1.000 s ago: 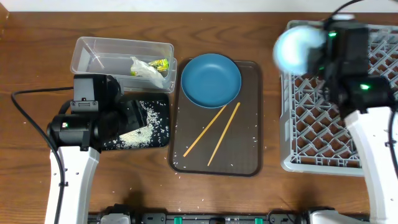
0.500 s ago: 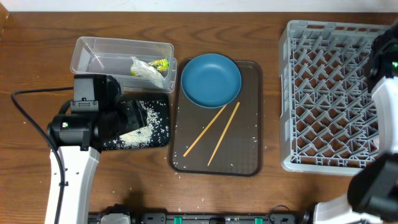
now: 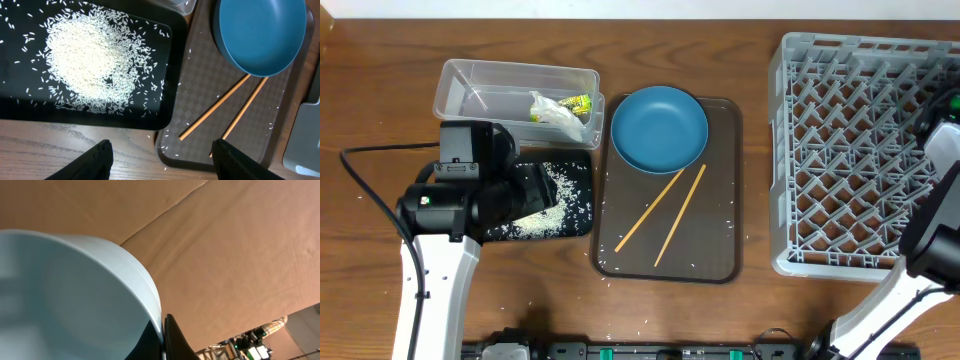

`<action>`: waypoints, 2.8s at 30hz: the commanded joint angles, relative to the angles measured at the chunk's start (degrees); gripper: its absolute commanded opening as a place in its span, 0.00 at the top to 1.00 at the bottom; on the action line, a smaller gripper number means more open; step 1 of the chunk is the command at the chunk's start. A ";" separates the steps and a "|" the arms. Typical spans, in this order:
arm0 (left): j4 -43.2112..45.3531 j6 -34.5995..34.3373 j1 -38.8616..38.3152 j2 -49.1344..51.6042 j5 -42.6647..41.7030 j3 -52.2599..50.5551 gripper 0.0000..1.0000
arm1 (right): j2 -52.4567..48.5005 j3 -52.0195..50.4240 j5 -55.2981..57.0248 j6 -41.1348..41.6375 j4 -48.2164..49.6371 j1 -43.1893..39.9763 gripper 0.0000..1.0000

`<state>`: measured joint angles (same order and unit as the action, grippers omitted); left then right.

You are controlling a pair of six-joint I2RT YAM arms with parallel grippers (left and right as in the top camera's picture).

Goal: Sort waste into correct bins and load items into the dishwasher rack
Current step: 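Lift the bowl and carry it toward the gray rack, then lower the bowl into the gray rack with the right gripper, then grasp the blue plate rim on the brown tray with the right gripper, then lift the blue plate and carry it to the gray rack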

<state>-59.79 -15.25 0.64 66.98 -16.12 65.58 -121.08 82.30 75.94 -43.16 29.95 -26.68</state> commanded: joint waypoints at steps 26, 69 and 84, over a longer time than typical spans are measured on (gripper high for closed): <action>-0.17 -0.11 0.20 0.00 0.33 0.31 0.34 | 3.08 0.17 -18.14 19.45 -22.84 13.60 0.32; -0.17 -0.09 0.20 0.00 0.35 0.31 0.33 | 9.44 0.70 -71.19 62.31 -55.45 45.05 0.99; -0.15 -0.09 0.20 0.00 0.33 0.31 0.33 | 30.47 1.60 -30.56 11.21 -37.00 27.82 0.99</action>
<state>-59.79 -15.25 0.64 66.98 -16.12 65.58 -89.06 83.90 26.44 -15.05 -10.09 3.40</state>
